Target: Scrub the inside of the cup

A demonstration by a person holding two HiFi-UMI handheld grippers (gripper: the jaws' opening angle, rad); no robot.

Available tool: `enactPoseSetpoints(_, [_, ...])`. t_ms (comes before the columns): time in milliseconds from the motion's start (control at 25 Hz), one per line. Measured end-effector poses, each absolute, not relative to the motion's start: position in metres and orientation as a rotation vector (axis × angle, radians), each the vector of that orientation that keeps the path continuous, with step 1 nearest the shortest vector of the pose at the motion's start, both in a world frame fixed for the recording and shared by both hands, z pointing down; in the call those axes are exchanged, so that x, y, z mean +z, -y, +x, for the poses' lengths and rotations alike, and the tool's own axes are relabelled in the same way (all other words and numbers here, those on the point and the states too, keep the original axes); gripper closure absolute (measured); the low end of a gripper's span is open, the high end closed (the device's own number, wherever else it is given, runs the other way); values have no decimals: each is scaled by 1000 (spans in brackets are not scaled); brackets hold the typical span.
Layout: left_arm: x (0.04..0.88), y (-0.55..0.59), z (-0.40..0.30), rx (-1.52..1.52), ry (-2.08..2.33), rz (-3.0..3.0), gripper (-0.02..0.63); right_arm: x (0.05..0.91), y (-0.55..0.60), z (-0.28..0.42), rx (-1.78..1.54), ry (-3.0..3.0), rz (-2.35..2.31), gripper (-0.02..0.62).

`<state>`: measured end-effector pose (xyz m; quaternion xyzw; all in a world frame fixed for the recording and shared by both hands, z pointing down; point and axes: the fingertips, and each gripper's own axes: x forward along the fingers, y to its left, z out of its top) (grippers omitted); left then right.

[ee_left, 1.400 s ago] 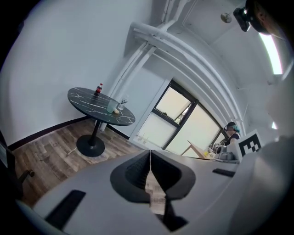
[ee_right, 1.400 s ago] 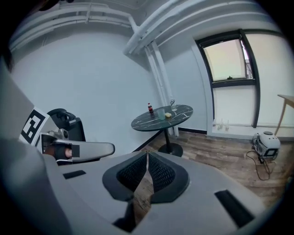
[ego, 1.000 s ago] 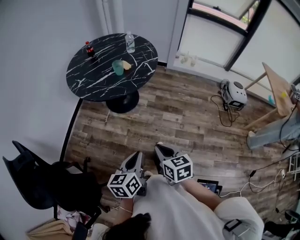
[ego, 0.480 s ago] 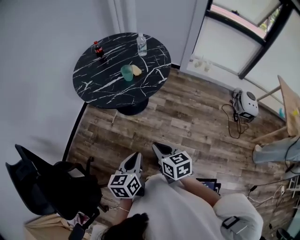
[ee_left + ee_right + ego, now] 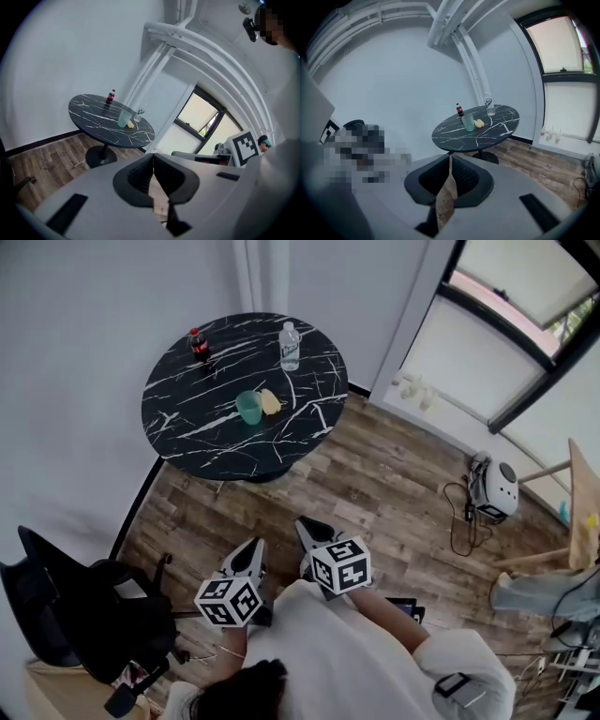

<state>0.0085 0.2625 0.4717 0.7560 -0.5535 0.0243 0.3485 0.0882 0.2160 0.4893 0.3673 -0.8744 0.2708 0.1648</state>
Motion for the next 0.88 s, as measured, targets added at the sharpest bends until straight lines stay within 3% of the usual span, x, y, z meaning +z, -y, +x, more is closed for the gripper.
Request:
enactPoseSetpoints(440, [481,-218,34,32,1457,1856,595,496,-171,109,843,2514,944,557])
enactPoseSetpoints(880, [489,-193,16,-37,1514,1779,595,503,-151,112,882,2505,952,557])
